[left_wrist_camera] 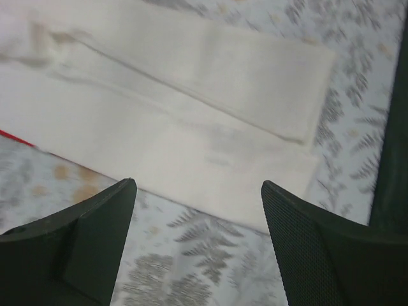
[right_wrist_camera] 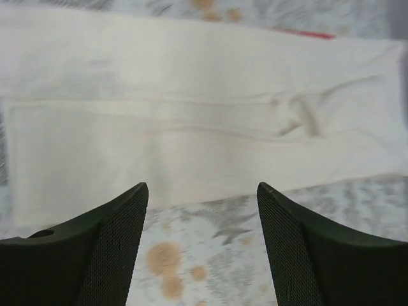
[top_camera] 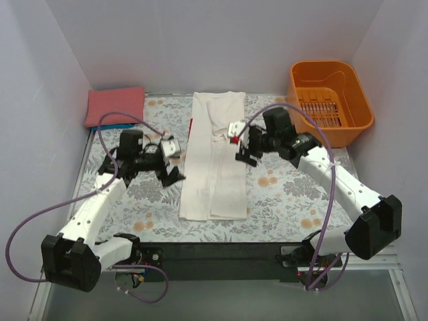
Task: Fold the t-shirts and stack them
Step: Fold the tshirt
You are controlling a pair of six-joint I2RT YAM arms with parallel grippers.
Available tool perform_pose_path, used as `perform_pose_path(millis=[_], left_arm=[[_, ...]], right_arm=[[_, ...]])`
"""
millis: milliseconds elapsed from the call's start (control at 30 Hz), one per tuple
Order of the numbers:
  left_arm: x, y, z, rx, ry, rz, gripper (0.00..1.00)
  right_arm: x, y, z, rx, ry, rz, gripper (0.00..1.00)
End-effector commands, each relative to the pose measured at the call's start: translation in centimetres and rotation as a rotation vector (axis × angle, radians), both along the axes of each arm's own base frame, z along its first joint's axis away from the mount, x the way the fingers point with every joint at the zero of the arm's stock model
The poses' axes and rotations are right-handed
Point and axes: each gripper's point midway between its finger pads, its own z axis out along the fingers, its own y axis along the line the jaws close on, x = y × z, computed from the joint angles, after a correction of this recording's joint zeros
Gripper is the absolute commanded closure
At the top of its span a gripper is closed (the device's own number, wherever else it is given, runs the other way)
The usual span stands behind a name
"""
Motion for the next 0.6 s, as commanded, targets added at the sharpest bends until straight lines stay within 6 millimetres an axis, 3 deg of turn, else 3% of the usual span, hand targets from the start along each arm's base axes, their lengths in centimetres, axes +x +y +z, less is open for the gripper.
perform_pose_path(millis=[0, 33, 100, 233, 367, 567], left_arm=[[-8.7, 0.8, -5.8, 0.098, 0.044, -0.238, 0.22], [-10.8, 0.9, -8.6, 0.129, 0.074, -0.279, 0.23], [-12.1, 0.8, -9.4, 0.149, -0.014, -0.326, 0.24], [-14.4, -0.2, -12.3, 0.191, -0.02, -0.395, 0.32], [-13.5, -1.2, -13.8, 0.225, 0.013, -0.365, 0.33], [-13.0, -1.5, -16.6, 0.296, 0.066, -0.348, 0.34]], right_arm=[[-8.4, -1.4, -8.4, -0.143, 0.211, 0.187, 0.26], [-9.9, -0.9, -9.2, -0.166, 0.209, 0.234, 0.3], [-12.9, -0.5, -11.4, -0.209, 0.242, 0.305, 0.41], [-15.9, 0.4, -14.7, -0.273, 0.254, 0.38, 0.5], [-16.5, 1.0, -17.2, -0.324, 0.292, 0.386, 0.53], [-17.3, -0.4, -19.7, -0.388, 0.322, 0.396, 0.53]])
